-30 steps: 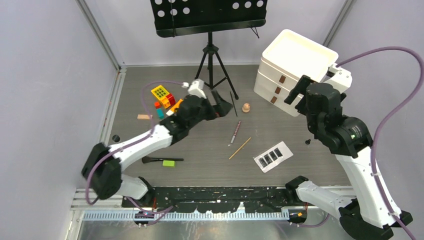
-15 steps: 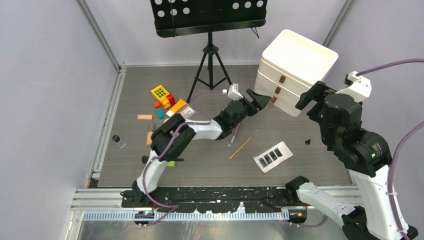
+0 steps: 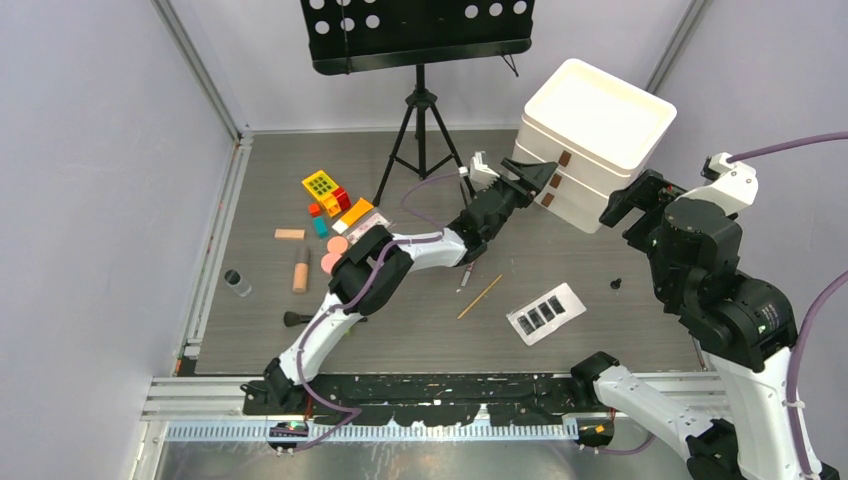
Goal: Organize the makeup
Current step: Open the drawer in the storage box.
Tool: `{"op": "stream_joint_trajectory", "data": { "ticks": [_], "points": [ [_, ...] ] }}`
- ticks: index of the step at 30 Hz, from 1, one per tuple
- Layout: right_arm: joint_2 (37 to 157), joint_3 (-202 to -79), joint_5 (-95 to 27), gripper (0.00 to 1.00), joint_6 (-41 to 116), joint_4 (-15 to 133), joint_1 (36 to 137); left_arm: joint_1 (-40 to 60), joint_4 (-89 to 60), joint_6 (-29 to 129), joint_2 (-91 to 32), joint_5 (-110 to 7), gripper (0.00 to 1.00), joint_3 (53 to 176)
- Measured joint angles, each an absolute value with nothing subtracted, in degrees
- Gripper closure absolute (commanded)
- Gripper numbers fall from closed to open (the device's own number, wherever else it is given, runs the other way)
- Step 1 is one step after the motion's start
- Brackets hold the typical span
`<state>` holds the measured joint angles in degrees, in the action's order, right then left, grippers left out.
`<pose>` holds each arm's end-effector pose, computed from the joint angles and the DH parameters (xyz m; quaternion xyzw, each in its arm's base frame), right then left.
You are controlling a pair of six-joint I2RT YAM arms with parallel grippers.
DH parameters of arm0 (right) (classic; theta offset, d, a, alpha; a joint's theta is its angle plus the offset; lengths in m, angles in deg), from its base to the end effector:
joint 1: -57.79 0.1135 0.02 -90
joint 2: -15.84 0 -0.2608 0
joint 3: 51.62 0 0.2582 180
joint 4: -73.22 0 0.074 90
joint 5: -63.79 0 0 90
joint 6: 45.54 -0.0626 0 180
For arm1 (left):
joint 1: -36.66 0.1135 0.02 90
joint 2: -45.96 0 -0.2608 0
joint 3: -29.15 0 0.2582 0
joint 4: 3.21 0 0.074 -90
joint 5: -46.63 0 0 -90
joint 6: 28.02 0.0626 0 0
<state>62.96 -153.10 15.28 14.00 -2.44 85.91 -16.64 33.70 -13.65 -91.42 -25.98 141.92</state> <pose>0.1127 0.0132 0.4705 0.2156 0.7678 0.0031 0.6033 0.3600 -0.4517 0.2111 -0.2356 0.5855 -0.6538 0.4174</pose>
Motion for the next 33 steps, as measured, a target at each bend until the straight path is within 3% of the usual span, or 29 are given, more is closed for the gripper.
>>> {"op": "stream_joint_trajectory", "data": {
  "ticks": [15,33],
  "points": [
    [61.4,-152.3,15.3,0.08,14.2,-2.5,85.9,-16.9,32.5,-16.7,-99.6,-25.4,0.43,151.7],
    [60.6,-151.7,15.2,0.09,14.5,-2.8,85.9,-17.0,30.3,-19.0,-105.6,-25.5,0.49,162.0]
  ]
}}
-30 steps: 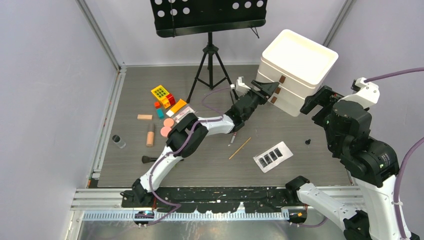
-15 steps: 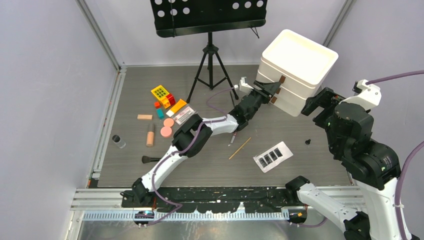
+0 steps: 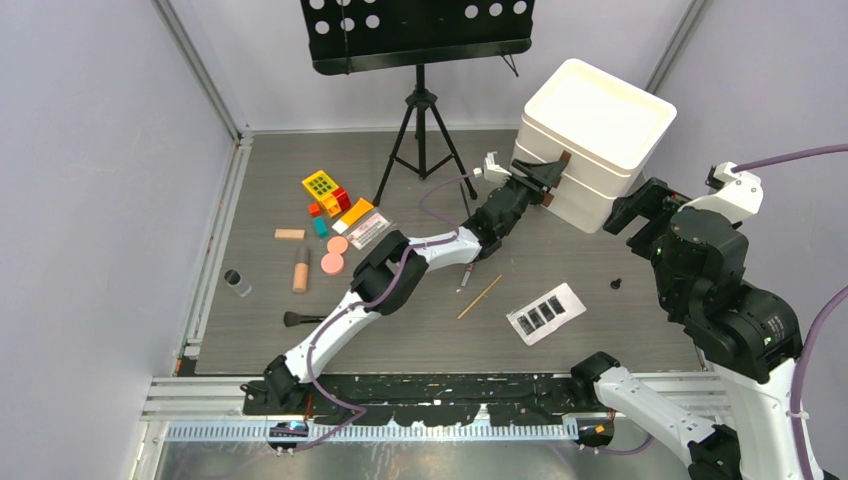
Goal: Organize the makeup
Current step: Open the drawer in the storage box.
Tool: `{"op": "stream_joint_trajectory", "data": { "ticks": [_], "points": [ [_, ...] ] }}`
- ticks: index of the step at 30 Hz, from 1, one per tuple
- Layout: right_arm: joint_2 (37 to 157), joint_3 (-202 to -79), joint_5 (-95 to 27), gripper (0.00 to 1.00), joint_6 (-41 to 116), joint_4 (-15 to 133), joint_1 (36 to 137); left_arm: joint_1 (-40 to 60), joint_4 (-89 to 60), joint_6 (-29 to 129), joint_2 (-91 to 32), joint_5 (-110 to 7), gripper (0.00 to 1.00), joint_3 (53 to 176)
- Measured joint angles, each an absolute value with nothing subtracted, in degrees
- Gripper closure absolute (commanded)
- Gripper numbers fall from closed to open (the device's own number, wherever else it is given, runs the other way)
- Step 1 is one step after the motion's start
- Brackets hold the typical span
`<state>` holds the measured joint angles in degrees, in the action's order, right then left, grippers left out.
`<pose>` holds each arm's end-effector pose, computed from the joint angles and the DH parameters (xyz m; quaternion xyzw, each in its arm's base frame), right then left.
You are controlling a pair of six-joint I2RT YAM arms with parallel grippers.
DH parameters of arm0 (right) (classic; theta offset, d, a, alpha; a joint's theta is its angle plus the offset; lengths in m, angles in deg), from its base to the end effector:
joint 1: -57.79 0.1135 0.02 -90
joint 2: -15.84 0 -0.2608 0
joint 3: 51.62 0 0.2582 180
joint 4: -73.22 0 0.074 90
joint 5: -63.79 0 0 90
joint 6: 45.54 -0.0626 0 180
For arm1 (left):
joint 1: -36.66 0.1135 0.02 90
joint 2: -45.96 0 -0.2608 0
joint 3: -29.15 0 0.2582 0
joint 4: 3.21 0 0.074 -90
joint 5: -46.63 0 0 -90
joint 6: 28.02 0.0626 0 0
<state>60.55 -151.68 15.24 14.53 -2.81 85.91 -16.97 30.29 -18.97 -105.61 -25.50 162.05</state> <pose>0.1030 0.0080 0.4667 0.2134 0.7660 0.0035 0.6063 0.3850 -0.4903 0.1892 -0.2619 0.5564 -0.6856 0.3896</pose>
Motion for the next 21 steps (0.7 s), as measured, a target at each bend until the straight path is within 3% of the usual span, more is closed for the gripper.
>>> {"op": "stream_joint_trajectory", "data": {
  "ticks": [21],
  "points": [
    [59.9,-151.5,15.2,0.09,14.8,-2.9,85.9,-16.9,28.5,-20.3,-109.7,-25.5,0.54,168.2]
  ]
}}
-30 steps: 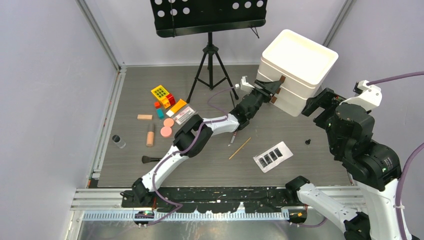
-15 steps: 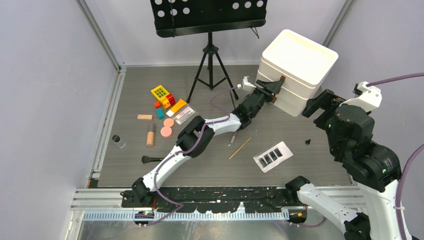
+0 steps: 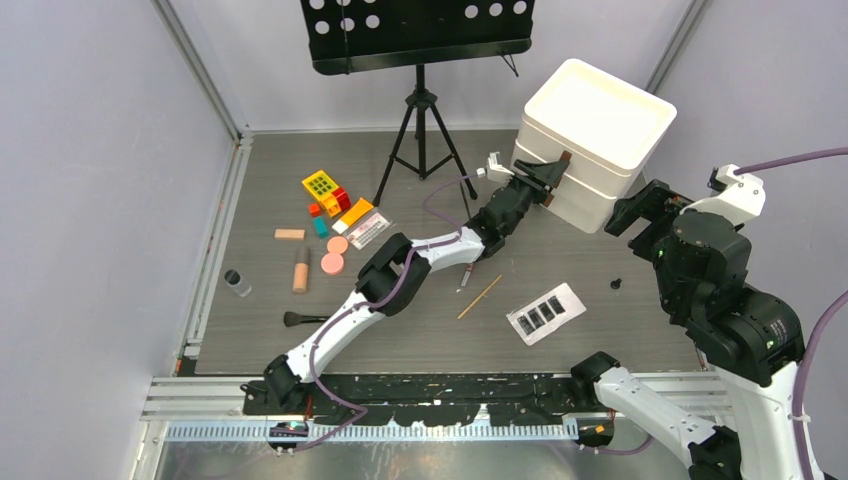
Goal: Organize the makeup
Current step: Open the drawer in the storage box.
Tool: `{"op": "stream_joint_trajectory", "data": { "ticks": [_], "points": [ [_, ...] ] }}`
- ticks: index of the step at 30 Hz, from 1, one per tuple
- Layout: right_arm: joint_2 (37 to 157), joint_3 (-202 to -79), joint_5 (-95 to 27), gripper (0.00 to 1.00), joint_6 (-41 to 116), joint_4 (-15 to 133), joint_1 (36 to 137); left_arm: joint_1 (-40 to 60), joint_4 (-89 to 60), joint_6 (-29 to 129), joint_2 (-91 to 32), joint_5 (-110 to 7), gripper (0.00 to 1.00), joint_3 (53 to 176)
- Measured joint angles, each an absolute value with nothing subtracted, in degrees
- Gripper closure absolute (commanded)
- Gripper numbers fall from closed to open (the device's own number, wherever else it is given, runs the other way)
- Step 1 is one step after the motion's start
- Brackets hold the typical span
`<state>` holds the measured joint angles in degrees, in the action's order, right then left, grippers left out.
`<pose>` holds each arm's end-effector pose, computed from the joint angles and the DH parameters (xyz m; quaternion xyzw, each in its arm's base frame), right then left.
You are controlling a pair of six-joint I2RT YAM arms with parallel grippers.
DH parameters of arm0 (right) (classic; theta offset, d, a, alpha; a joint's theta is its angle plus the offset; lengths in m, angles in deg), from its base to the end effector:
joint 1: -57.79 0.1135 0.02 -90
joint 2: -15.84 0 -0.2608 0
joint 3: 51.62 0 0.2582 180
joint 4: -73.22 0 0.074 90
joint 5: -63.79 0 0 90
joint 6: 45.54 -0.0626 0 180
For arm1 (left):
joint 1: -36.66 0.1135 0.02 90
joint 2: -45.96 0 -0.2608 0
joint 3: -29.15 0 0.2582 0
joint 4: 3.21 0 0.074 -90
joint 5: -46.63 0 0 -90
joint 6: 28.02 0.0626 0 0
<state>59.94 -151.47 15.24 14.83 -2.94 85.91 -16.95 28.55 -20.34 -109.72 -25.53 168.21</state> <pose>0.1001 0.0065 0.4663 0.2120 0.7653 0.0033 0.6077 0.3916 -0.4990 0.1819 -0.2682 0.5512 -0.6918 0.3817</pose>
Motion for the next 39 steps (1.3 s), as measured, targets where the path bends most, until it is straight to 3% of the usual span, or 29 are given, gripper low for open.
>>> {"op": "stream_joint_trajectory", "data": {
  "ticks": [16,23,33,39],
  "points": [
    [59.9,-151.1,14.8,0.09,14.8,-3.1,85.9,-16.7,29.0,-20.5,-109.7,-25.5,0.57,169.2],
    [60.0,-150.9,14.4,0.09,14.7,-3.2,85.9,-16.4,29.0,-20.9,-109.7,-25.5,0.71,169.2],
    [60.0,-150.5,14.1,0.09,14.6,-3.3,85.9,-16.2,29.1,-21.9,-110.1,-25.9,1.0,169.2],
    [60.0,-150.3,14.1,0.09,14.5,-3.3,85.9,-16.2,31.3,-21.8,-109.9,-26.6,1.0,167.5]
  ]
}}
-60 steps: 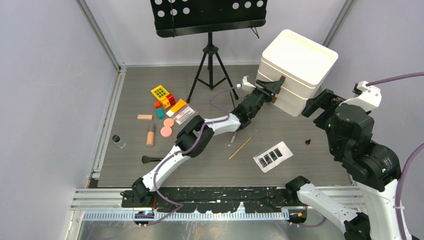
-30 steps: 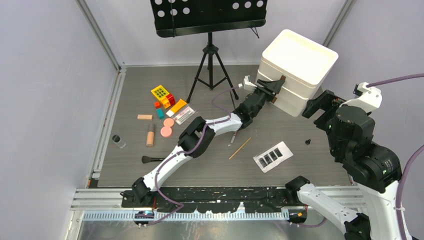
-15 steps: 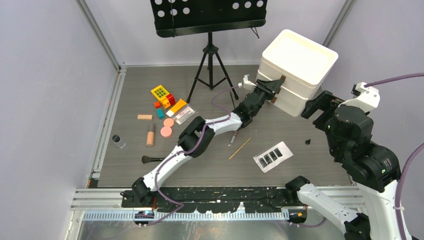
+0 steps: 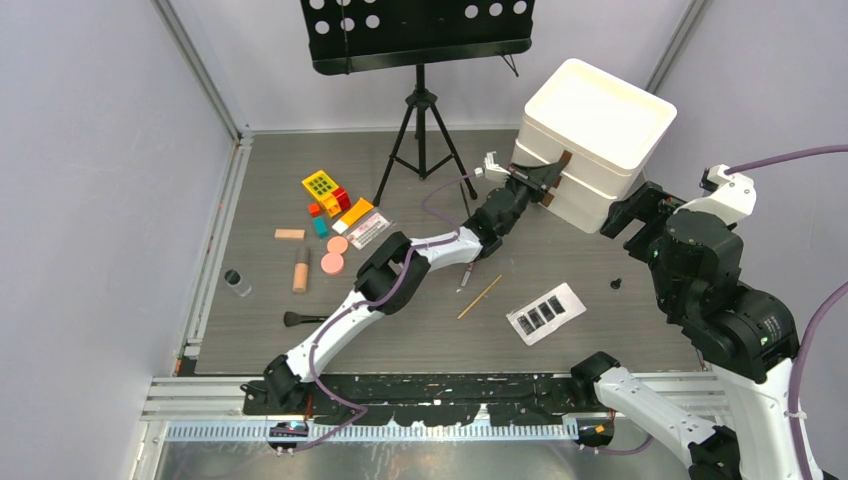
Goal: Organize the makeup
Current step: Open the drawer in the storage box.
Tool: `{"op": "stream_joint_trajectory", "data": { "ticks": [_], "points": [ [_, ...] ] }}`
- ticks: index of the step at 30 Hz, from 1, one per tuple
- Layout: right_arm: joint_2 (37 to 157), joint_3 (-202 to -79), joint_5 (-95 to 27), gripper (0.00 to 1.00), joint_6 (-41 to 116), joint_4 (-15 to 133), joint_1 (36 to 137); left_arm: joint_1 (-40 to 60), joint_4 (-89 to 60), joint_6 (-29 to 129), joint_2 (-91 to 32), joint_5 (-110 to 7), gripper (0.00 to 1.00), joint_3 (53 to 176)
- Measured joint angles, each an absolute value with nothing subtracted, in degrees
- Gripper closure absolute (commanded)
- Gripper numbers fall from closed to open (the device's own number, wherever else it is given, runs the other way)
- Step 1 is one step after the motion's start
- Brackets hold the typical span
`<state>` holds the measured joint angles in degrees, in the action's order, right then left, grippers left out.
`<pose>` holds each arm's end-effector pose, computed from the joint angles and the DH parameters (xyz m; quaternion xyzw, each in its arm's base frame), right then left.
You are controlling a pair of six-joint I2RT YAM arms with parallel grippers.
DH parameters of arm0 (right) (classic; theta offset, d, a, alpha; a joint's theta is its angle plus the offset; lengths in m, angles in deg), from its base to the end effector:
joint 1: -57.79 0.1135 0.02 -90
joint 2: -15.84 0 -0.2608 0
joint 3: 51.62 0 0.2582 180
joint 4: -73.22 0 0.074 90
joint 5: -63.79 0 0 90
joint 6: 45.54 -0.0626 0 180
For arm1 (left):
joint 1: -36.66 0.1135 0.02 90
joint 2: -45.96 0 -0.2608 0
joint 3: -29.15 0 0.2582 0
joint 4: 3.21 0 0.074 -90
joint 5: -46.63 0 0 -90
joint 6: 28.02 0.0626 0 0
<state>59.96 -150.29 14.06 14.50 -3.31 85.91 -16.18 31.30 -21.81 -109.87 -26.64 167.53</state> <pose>0.1032 0.0093 0.4598 0.2050 0.7751 0.0054 0.5976 0.3963 -0.4930 0.1822 -0.2697 0.5355 -0.7074 0.3743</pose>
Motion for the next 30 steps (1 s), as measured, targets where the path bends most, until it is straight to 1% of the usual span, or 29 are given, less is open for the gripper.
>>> {"op": "stream_joint_trajectory", "data": {
  "ticks": [6,21,30],
  "points": [
    [60.0,-149.9,14.0,0.09,14.3,-3.3,85.9,-16.2,34.5,-21.7,-106.4,-26.9,1.0,161.6],
    [60.0,-148.6,13.7,0.09,14.3,-3.3,85.9,-16.1,38.2,-21.5,-101.4,-27.5,1.0,153.2],
    [60.0,-148.0,13.6,0.09,14.2,-3.3,85.9,-16.1,41.3,-21.3,-98.0,-28.0,1.0,146.1]
  ]
}}
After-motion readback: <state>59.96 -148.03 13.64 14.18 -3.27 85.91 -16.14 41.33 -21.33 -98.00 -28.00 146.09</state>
